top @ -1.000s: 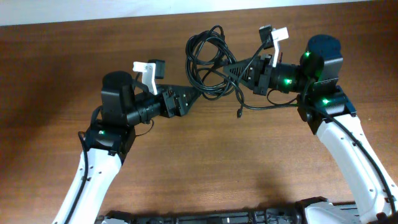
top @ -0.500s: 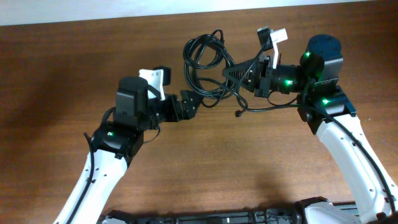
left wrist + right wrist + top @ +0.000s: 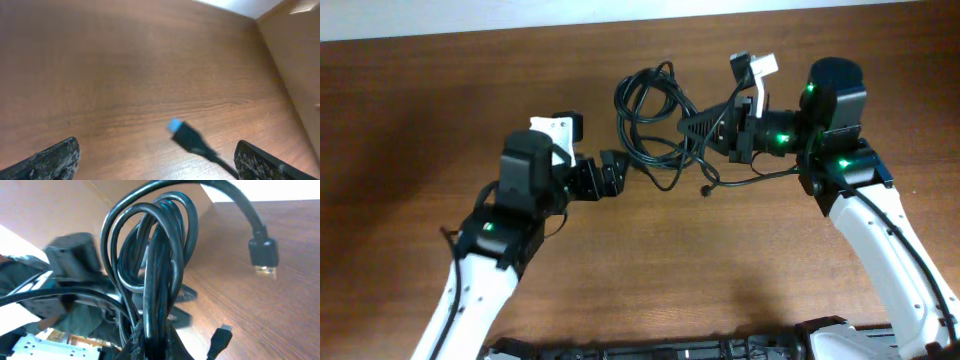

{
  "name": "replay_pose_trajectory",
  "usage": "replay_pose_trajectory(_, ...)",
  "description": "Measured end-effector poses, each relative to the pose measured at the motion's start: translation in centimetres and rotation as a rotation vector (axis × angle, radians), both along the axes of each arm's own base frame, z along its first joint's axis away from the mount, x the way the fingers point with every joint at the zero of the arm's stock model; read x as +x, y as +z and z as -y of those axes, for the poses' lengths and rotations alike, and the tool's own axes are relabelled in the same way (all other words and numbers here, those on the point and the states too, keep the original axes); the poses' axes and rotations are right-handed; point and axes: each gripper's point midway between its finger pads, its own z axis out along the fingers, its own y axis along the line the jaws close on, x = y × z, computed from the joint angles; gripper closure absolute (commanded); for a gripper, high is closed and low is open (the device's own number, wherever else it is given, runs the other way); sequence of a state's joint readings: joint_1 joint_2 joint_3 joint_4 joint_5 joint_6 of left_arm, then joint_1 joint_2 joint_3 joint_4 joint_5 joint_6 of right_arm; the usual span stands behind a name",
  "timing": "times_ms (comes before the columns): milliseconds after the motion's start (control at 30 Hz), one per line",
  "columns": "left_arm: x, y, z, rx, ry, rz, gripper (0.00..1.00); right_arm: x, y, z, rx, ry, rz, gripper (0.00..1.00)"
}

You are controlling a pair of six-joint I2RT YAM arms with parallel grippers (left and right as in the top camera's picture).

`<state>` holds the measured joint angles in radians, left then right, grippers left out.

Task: Untangle cables

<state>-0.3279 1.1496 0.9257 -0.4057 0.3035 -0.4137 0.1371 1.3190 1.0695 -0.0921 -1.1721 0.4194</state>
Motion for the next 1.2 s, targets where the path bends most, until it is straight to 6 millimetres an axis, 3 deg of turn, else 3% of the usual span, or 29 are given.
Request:
replay_pose_trajectory(267,-2.3,7.7,-0.7,-0.014,-0.049,0.296,0.01,-0.3,-1.3,0.1,-0.046,0.007,0.022,0.96)
replay_pose_trajectory(433,-3.5,10.0,-1.1,-0.037,-0.046,0.368,0.01,-0.4,-1.5,0.2,-0.055,0.007,0.028,0.96)
replay_pose_trajectory(600,-3.2,9.9,-1.0,-0.049,-0.037,0.355,0.01,-0.4,-1.6,0.2,-0.055,0.008,0.028,0.96)
replay_pose_trajectory(833,-1.0,7.2,-0.3,-0.107,0.011,0.222,0.01,-1.2,-1.4,-0.6,-0.054,0.06,0.082,0.96)
replay_pose_trajectory(1100,0.1,5.4,0.5,-0.153,0.027,0.129,0.0,-1.2,-1.3,-0.7,-0.06,0.067,0.114,0.96)
replay_pose_trajectory(1200,0.4,5.6,1.1,-0.176,0.002,0.135,0.07,-1.3,-0.8,-1.0,-0.055,0.08,0.162,0.96)
